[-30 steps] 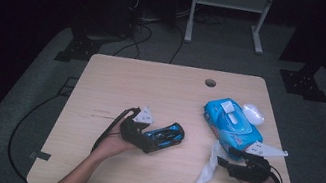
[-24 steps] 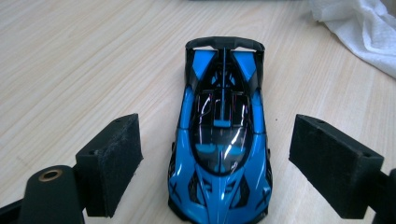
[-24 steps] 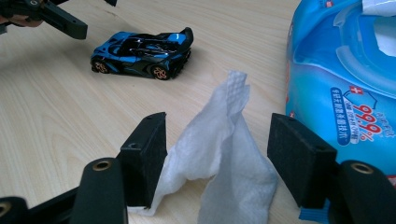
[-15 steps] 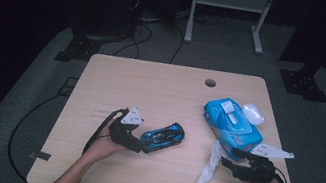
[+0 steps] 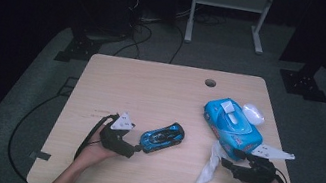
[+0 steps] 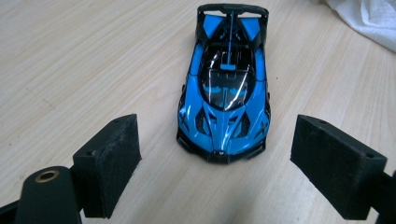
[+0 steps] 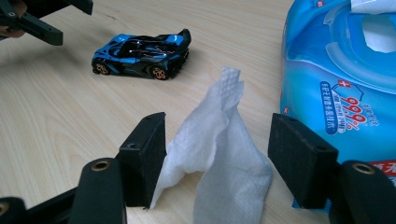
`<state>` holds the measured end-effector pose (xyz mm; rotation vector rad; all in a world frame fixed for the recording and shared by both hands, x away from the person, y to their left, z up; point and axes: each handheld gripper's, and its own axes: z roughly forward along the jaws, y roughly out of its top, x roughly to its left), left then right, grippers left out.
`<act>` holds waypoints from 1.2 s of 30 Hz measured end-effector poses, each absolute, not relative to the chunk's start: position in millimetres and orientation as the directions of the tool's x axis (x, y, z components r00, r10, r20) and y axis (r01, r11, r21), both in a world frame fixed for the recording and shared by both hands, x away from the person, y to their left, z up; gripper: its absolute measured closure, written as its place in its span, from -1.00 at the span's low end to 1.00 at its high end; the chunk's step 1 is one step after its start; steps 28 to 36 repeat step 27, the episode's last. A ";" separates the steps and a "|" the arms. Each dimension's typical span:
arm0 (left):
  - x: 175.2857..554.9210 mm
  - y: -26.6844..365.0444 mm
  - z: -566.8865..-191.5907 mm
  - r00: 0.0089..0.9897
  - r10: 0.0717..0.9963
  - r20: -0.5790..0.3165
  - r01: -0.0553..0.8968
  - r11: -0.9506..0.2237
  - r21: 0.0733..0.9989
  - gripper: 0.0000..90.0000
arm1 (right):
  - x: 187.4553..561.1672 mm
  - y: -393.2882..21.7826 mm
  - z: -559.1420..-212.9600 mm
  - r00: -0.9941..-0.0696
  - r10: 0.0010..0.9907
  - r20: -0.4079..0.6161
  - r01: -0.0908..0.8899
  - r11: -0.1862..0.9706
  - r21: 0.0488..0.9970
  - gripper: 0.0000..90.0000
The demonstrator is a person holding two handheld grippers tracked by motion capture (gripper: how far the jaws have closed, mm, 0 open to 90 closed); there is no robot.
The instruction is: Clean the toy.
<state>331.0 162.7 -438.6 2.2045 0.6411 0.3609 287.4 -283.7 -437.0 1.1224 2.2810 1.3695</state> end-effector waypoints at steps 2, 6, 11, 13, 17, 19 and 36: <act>329.6 164.9 -438.8 0.831 0.554 0.047 0.328 -0.558 0.762 -0.66 | 287.6 -283.4 -437.6 -0.671 0.723 0.165 0.486 0.261 0.834 -0.20; 325.7 169.5 -439.6 0.827 0.561 0.037 0.334 -0.543 0.770 -0.66 | 287.3 -282.6 -439.5 -0.673 0.721 0.167 0.486 0.260 0.835 -0.21; 322.0 175.0 -441.0 0.822 0.568 0.041 0.337 -0.542 0.770 -0.67 | 286.7 -282.3 -441.4 -0.672 0.721 0.170 0.489 0.260 0.833 -0.21; 321.0 177.3 -441.9 0.819 0.573 0.032 0.343 -0.534 0.773 -0.67 | 286.5 -282.5 -441.3 -0.673 0.721 0.168 0.487 0.260 0.834 -0.21; 319.2 182.3 -443.6 0.815 0.579 0.032 0.348 -0.532 0.772 -0.67 | 286.6 -282.7 -442.7 -0.672 0.721 0.167 0.485 0.258 0.836 -0.21; 318.5 184.2 -444.8 0.811 0.584 0.025 0.351 -0.520 0.779 -0.67 | 286.3 -282.4 -443.4 -0.669 0.722 0.173 0.490 0.254 0.834 -0.22; 317.0 187.6 -450.5 0.806 0.591 0.014 0.363 -0.515 0.777 -0.69 | 286.1 -279.5 -447.3 -0.674 0.720 0.167 0.483 0.258 0.837 -0.25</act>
